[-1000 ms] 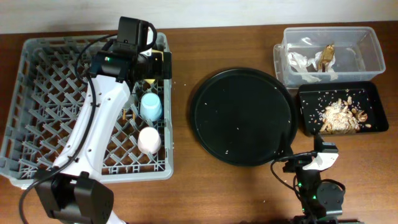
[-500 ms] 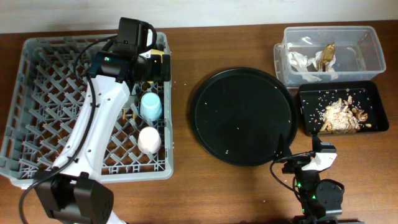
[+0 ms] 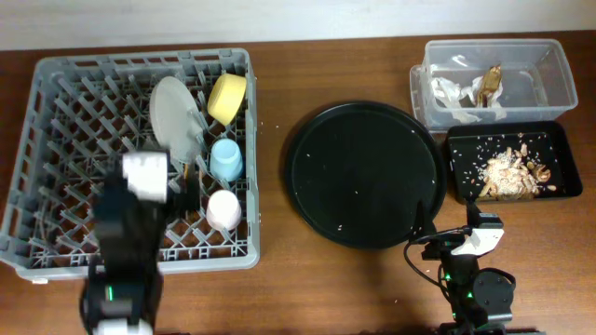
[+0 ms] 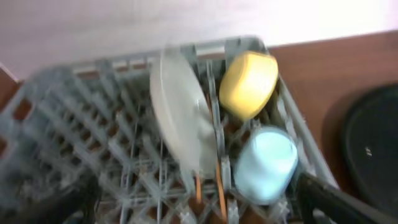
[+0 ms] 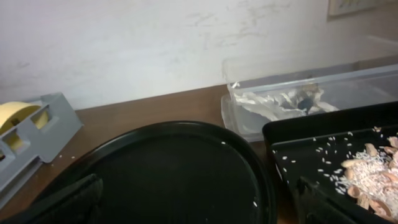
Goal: Sort waste into correct bins and load items into the dishwasher rack
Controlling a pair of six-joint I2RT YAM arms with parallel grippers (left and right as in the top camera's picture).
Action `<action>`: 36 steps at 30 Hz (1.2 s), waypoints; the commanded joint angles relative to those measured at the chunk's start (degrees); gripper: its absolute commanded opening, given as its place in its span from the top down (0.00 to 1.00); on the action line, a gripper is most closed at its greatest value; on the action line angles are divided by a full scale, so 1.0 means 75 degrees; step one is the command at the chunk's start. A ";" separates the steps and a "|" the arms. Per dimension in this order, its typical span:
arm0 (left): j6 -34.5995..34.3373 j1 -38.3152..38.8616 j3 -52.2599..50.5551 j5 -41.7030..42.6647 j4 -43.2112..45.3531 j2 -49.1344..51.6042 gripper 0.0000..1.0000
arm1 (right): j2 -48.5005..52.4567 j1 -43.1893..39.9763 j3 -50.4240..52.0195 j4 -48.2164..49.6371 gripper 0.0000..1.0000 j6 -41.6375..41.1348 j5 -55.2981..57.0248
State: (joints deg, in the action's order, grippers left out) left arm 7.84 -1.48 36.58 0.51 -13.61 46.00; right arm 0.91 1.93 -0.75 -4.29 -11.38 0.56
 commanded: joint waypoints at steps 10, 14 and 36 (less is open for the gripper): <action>0.0119 -0.0096 -0.4814 -0.0233 0.1358 -0.6047 0.01 | -0.0073 0.0047 0.0058 -0.0055 0.01 0.0058 0.0009; 0.0114 -0.0096 -0.4814 -0.0227 0.1180 -0.6076 0.01 | -0.0073 0.0047 0.0058 -0.0055 0.02 0.0058 0.0009; 0.0114 -0.0090 -0.4809 -0.0181 0.1177 -0.6041 0.01 | -0.0073 0.0047 0.0058 -0.0055 0.02 0.0058 0.0009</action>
State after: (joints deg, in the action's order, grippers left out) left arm 7.97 -1.96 0.84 -0.84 -4.69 0.91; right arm 0.80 1.93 -0.73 -4.40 -11.31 0.54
